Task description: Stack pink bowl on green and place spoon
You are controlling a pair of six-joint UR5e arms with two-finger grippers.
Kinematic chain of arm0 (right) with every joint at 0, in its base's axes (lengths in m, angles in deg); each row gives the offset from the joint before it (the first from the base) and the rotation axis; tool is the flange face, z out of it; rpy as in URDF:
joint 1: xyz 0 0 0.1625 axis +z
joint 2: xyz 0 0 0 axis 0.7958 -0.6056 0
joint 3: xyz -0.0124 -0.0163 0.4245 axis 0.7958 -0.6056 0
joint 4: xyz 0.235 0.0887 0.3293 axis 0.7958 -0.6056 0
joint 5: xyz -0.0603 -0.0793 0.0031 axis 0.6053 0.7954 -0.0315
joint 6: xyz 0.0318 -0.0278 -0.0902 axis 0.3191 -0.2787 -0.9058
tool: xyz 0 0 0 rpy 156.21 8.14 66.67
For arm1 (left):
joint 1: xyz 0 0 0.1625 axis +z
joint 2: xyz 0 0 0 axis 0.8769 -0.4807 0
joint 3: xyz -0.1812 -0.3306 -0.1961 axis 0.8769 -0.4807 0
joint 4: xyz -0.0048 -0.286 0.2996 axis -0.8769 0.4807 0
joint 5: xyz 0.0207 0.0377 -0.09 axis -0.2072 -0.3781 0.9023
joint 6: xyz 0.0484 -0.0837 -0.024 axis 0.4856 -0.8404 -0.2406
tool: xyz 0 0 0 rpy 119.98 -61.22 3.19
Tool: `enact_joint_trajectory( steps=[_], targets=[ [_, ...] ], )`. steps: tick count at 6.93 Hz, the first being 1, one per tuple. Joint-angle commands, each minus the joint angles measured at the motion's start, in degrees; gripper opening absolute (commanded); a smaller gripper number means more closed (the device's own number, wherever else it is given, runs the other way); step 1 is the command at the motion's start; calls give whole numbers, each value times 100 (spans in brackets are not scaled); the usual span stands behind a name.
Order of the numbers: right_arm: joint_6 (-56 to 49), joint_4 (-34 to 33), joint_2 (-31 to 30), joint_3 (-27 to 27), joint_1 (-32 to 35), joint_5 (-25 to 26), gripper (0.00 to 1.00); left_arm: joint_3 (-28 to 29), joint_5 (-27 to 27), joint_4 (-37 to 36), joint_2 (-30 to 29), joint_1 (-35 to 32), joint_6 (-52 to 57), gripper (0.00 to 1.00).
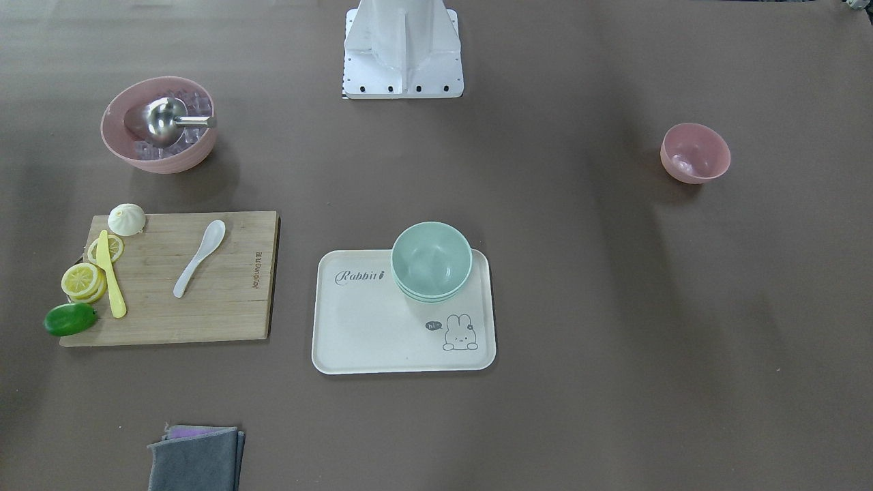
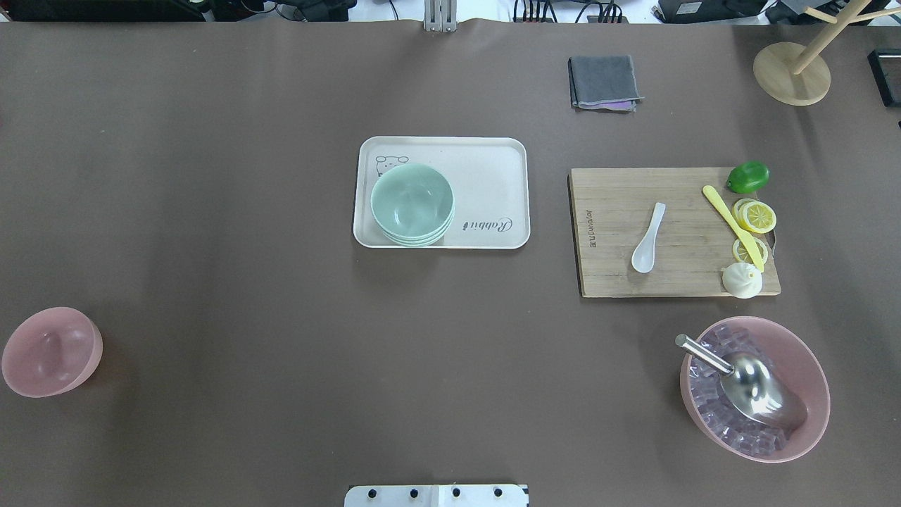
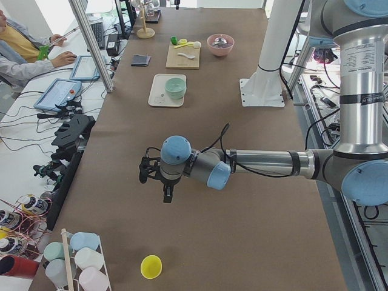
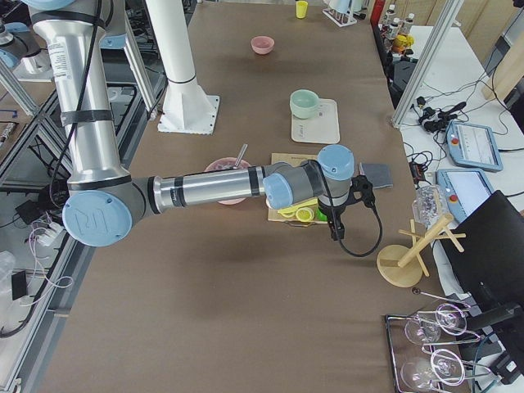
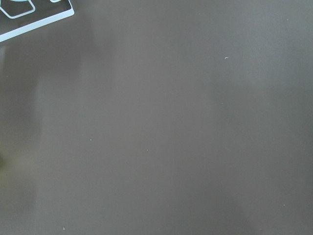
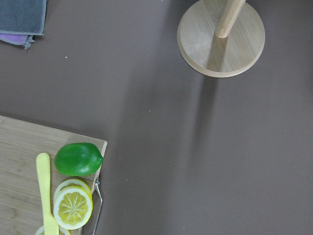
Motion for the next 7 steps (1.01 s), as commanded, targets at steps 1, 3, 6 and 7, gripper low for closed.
enact_joint_trajectory(
  steps=[1, 3, 6, 7],
  targets=[
    [0, 0, -12, 3, -27, -15, 100, 1, 9, 331, 119, 24, -21, 98],
    [0, 0, -12, 3, -36, -15, 100, -8, 140, 483, 173, 25, -47, 98],
    [9, 0, -12, 12, -123, -6, 100, -8, 202, 483, 182, 33, -56, 98],
    [0, 9, -21, 3, -211, 2, 100, -8, 202, 492, 182, 59, -73, 98]
  ],
)
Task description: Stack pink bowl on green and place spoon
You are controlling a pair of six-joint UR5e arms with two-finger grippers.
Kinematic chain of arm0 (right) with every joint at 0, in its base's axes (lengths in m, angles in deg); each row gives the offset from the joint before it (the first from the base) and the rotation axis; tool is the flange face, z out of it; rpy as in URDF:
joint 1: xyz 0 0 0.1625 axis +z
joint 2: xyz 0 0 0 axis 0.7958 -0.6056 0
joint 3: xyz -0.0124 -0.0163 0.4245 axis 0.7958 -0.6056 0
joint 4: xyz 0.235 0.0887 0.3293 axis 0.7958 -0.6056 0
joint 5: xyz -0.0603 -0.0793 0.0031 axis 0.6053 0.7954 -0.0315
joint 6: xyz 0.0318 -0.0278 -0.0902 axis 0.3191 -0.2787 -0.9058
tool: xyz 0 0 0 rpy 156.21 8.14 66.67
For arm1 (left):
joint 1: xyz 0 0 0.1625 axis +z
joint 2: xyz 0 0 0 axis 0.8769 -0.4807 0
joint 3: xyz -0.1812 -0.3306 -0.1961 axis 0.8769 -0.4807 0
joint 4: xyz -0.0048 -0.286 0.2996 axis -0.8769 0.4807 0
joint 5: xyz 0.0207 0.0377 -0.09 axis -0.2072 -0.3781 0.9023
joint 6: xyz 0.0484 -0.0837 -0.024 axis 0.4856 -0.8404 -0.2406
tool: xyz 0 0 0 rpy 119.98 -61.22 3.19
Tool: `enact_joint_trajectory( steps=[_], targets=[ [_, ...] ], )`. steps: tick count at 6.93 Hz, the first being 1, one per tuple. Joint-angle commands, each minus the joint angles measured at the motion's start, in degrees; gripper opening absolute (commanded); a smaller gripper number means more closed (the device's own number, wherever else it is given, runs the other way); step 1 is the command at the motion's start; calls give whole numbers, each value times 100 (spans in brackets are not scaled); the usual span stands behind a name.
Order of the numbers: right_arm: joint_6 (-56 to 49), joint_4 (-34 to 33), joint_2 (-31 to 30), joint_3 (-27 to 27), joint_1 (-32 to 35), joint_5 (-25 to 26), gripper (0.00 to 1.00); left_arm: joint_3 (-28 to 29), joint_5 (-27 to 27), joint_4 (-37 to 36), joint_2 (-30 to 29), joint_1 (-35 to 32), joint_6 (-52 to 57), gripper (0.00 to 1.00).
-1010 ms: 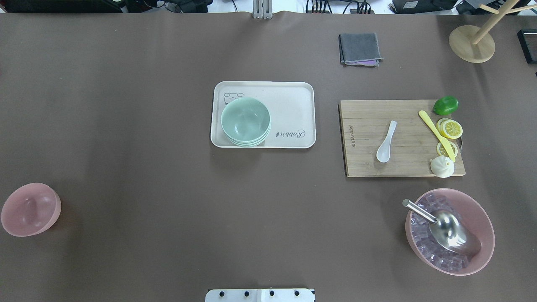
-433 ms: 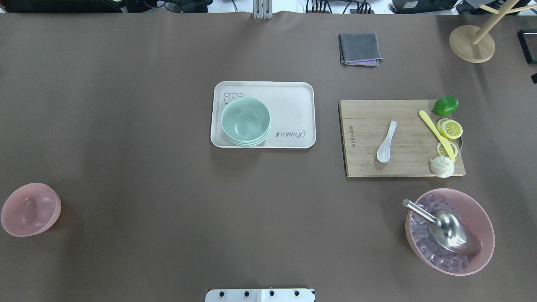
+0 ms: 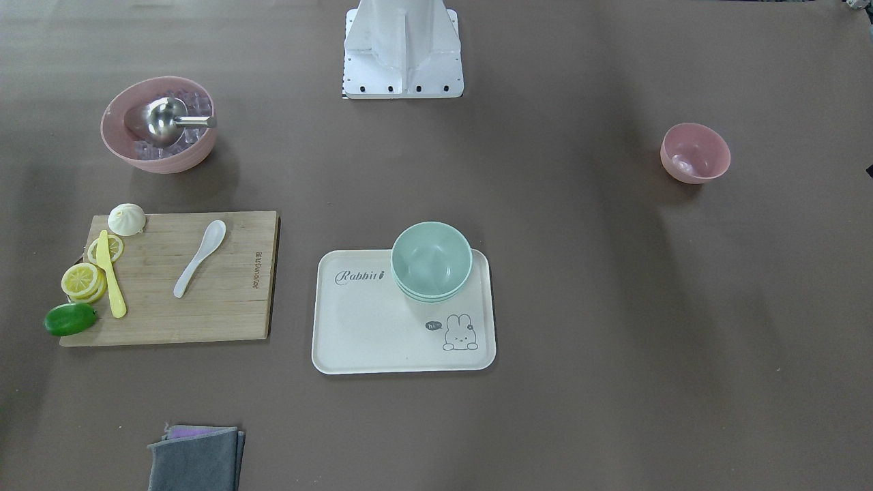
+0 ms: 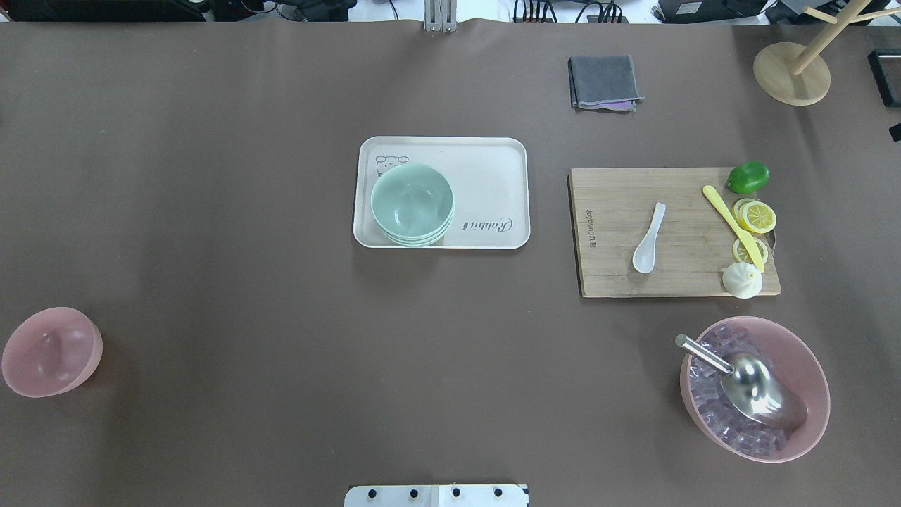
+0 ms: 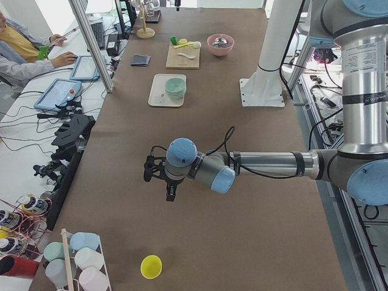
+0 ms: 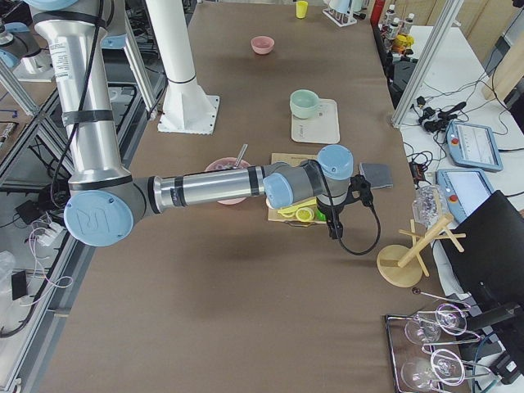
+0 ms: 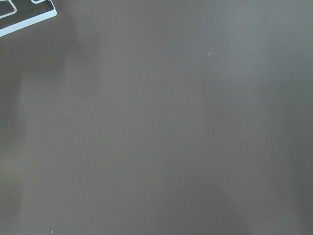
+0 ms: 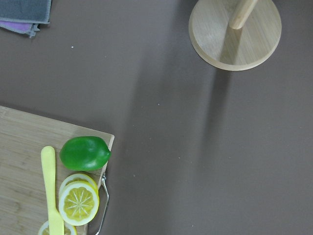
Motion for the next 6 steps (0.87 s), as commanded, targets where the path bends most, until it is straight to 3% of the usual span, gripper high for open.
enact_joint_trajectory(
  steps=[1, 6],
  targets=[
    [5, 5, -8, 5, -148, 5, 100, -3, 165, -1, -5, 18, -22, 98],
    [610, 14, 1, 101, -604, -4, 100, -372, 175, 383, 204, 1028, -813, 98]
  ],
)
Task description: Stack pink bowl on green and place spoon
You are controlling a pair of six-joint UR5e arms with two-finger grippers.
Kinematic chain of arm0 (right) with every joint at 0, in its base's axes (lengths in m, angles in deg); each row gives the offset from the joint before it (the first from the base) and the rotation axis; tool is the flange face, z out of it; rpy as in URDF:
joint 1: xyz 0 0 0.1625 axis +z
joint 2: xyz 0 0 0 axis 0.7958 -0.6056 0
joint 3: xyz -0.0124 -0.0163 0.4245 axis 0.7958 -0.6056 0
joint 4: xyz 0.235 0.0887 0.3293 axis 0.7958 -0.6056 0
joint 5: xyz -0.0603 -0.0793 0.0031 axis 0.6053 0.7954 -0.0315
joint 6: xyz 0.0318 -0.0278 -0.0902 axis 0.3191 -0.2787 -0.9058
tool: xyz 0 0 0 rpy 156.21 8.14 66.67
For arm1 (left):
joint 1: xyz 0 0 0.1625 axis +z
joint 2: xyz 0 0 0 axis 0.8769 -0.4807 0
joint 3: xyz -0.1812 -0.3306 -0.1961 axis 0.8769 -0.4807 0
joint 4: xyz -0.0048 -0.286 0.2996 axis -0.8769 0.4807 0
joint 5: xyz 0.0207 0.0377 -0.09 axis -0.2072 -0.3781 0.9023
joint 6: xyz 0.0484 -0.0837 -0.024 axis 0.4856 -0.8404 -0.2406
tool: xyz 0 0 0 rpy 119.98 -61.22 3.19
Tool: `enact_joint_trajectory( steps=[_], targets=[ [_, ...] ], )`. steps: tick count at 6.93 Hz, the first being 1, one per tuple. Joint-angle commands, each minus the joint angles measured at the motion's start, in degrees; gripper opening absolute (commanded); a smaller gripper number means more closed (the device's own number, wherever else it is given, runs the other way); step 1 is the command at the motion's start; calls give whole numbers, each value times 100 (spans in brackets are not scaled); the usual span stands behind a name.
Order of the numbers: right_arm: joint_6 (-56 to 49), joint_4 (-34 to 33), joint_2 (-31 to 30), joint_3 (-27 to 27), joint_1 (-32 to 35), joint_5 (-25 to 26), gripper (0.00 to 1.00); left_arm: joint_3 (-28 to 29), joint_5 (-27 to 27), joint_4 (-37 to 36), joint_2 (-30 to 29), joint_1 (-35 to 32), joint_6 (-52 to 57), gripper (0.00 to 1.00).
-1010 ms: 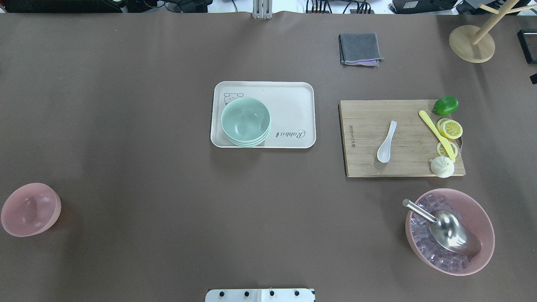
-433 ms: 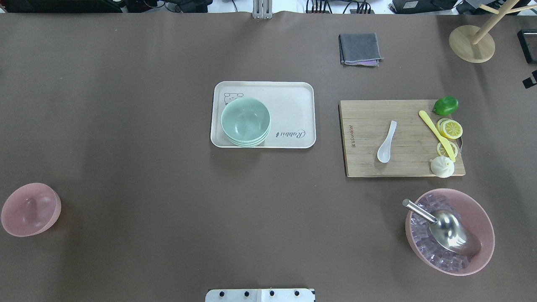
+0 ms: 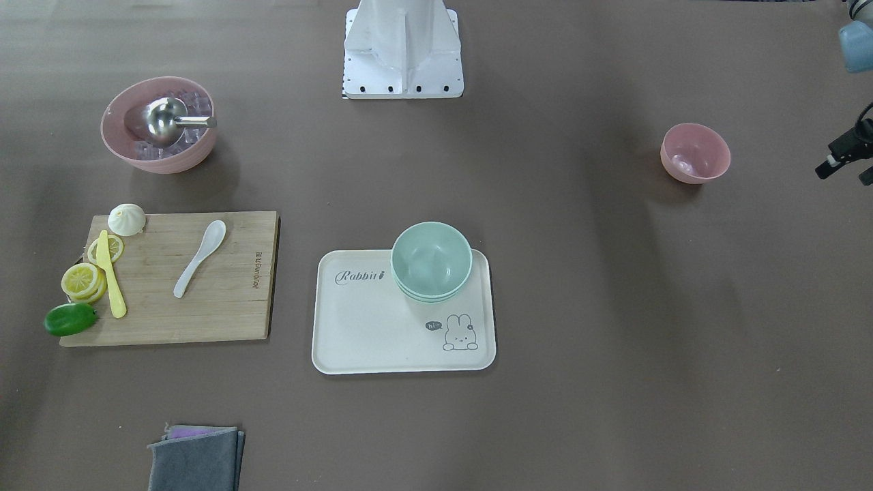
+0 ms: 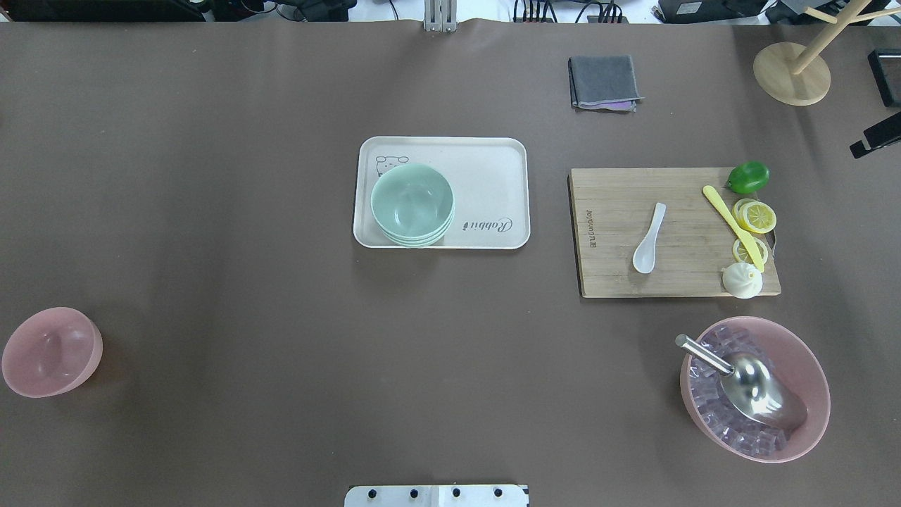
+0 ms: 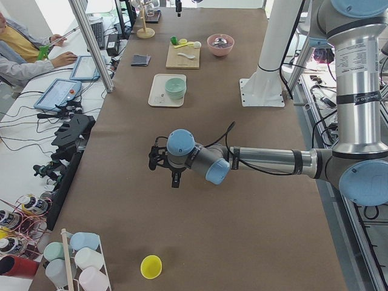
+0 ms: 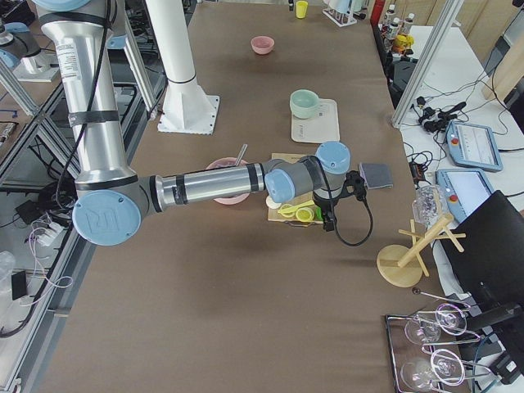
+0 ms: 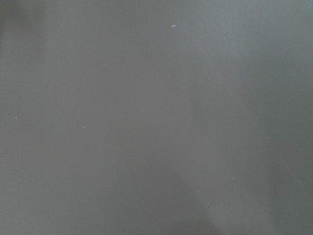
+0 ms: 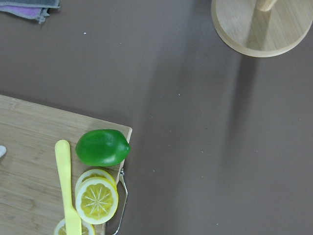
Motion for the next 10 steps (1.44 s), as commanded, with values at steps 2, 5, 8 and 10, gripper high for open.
enact_joint_trajectory(
  steps=[2, 5, 8, 10],
  targets=[
    [618, 1, 49, 136, -468, 33, 100, -91, -32, 226, 232, 458, -70, 98],
    [2100, 1025, 120, 127, -1171, 95, 100, -196, -946, 322, 372, 1678, -334, 97],
    [2465, 1134, 339, 110, -1462, 305, 100, -188, -1263, 1465, 962, 2839, -360, 86],
    [2491, 1126, 366, 110, -1463, 323, 100, -118, -1403, 1475, 1024, 2859, -351, 15]
  ],
)
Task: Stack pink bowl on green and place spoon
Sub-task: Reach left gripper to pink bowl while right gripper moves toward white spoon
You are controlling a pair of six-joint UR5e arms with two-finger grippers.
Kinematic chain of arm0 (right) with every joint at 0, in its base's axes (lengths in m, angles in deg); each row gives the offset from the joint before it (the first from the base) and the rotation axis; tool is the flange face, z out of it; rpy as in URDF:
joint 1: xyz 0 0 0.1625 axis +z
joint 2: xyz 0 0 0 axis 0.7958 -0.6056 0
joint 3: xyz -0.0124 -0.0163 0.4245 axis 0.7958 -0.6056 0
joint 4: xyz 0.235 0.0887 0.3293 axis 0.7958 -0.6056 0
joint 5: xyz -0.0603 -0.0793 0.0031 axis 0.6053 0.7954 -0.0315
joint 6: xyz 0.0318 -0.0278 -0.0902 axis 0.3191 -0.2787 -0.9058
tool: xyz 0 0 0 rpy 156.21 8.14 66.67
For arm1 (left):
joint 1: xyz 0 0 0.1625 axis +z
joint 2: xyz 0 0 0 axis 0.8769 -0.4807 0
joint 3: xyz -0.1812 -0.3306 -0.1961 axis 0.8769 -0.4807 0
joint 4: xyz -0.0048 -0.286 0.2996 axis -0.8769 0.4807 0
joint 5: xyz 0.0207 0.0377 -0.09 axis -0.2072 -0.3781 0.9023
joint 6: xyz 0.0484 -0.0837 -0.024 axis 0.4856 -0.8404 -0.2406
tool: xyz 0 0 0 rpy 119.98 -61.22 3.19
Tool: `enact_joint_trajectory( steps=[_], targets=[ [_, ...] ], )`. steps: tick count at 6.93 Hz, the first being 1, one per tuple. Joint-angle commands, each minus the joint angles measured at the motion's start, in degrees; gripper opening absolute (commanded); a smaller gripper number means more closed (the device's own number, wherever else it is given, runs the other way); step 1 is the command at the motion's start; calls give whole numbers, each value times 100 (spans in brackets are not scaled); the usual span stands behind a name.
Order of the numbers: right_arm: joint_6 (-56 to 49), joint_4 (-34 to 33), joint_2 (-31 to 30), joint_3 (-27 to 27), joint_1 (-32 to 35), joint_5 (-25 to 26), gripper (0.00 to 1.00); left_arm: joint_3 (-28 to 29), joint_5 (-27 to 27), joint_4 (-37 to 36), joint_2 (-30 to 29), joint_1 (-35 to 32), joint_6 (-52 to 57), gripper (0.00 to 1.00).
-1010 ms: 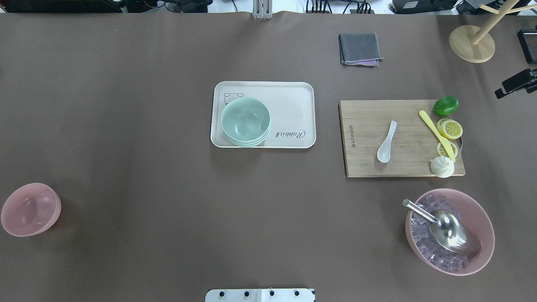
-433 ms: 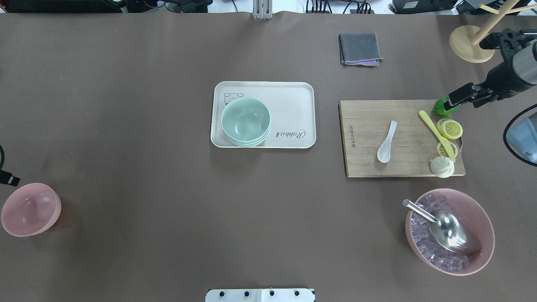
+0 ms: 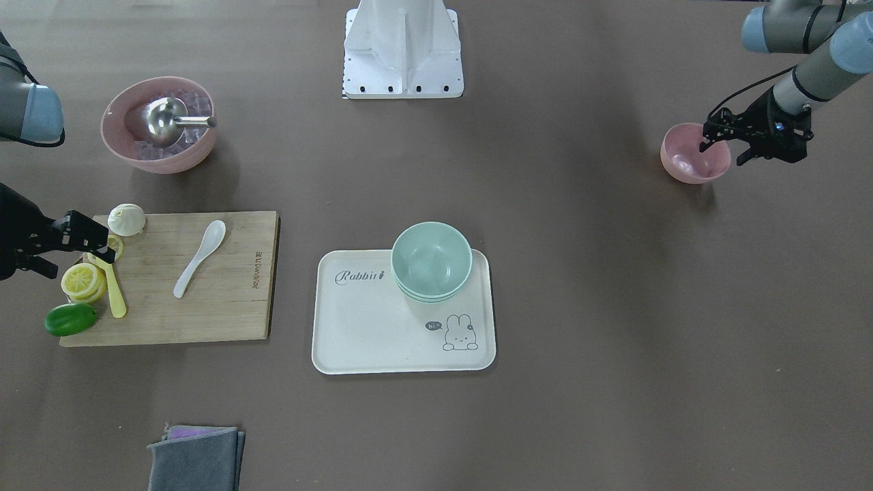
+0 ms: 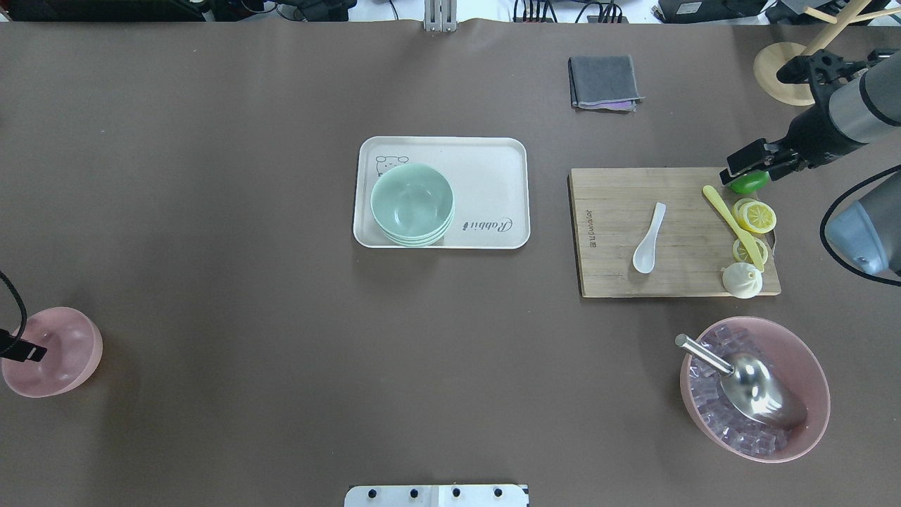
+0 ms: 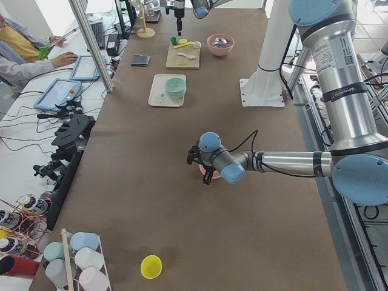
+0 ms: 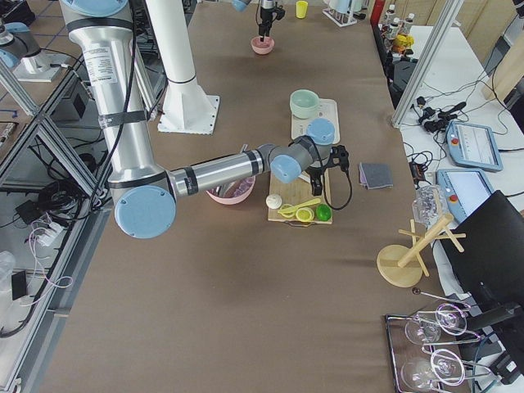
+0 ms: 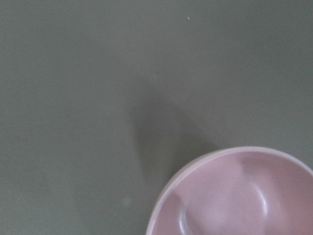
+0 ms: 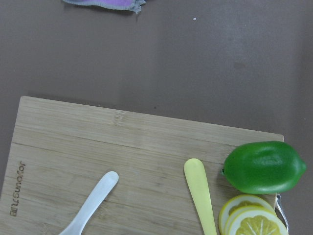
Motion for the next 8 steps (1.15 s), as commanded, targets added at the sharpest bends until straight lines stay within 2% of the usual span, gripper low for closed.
enact_joint_trajectory(
  steps=[1, 3, 5, 6, 7, 8],
  targets=[
    [92, 0, 24, -13, -17, 18, 100, 84, -187, 28, 15, 48, 17, 0],
    [145, -87, 172, -57, -26, 18, 100, 59, -74, -25, -177, 30, -96, 0],
    [1046, -44, 305, -66, -368, 220, 100, -99, 434, -418, -1026, -310, -849, 0],
    [1477, -1, 253, -13, -526, 238, 100, -222, 428, -1090, -1944, -347, -1723, 0],
    [1812, 0, 244, -4, -771, 290, 98, -284, 410, -2115, -2980, -348, -2262, 0],
    [2007, 0, 244, 13, -947, 352, 97, -328, 367, -3492, -4035, -313, -2625, 0]
  ],
)
